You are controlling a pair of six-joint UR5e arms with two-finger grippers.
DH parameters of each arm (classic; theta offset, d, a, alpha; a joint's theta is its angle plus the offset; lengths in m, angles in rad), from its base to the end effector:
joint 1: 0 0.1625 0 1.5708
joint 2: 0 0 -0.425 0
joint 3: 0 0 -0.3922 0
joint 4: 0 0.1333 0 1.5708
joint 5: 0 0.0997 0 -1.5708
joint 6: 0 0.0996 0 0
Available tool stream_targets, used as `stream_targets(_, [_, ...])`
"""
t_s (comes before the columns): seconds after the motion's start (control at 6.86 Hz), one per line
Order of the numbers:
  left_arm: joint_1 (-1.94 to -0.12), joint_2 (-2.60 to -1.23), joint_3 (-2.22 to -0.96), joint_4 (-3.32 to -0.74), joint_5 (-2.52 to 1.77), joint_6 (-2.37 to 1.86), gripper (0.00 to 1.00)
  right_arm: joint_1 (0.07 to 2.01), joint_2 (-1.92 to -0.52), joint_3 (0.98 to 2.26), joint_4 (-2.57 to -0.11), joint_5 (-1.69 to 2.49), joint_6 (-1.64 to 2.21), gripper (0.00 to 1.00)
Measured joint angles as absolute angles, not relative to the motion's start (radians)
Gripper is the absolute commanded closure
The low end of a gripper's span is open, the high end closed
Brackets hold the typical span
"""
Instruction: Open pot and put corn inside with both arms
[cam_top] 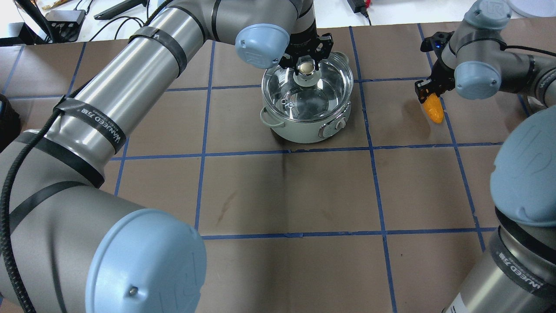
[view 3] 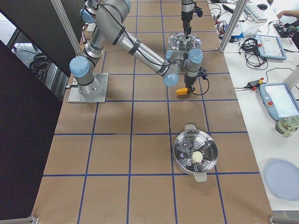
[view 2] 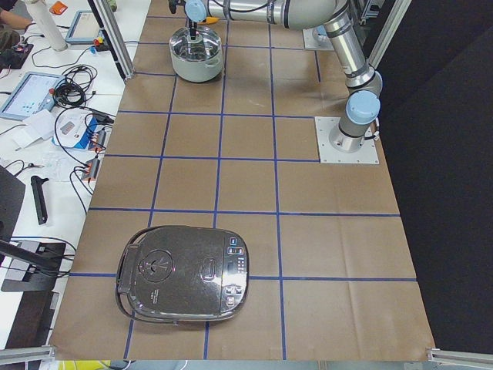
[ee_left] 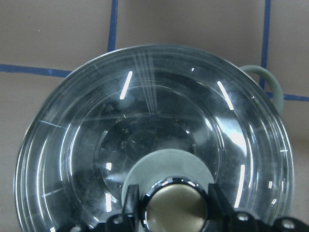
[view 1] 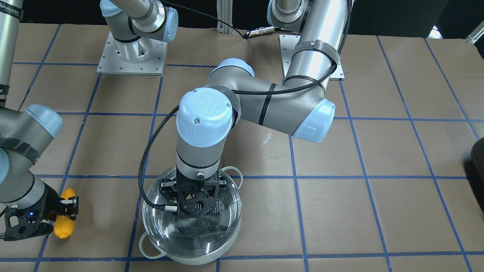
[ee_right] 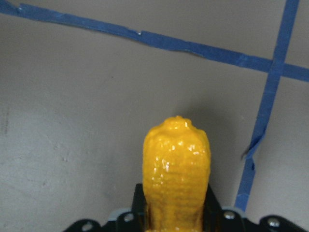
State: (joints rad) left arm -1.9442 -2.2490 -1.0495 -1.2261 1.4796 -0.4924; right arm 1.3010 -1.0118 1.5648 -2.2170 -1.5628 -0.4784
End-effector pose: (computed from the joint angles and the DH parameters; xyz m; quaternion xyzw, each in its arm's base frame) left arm -0.4136 -0.6655 0.3533 0.0549 -0.9931 0.0660 0.0805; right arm -0.0487 -0.6793 0.2269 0.1042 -0.9935 0.0448 0.0133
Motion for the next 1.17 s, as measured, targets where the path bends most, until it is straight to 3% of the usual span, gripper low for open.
stream_targets(0.58, [-1.862, -2.086, -1.058, -1.395, 1.494, -0.383, 0.77, 1.350, -1.183, 1.421, -1.874, -1.557, -0.353, 0.79])
stream_targets(1.17, [-1.522, -2.052, -1.187, -1.486, 1.518, -0.007, 0.79, 1.600, -1.066, 1.219, -1.815, -1.552, -0.042, 0.78])
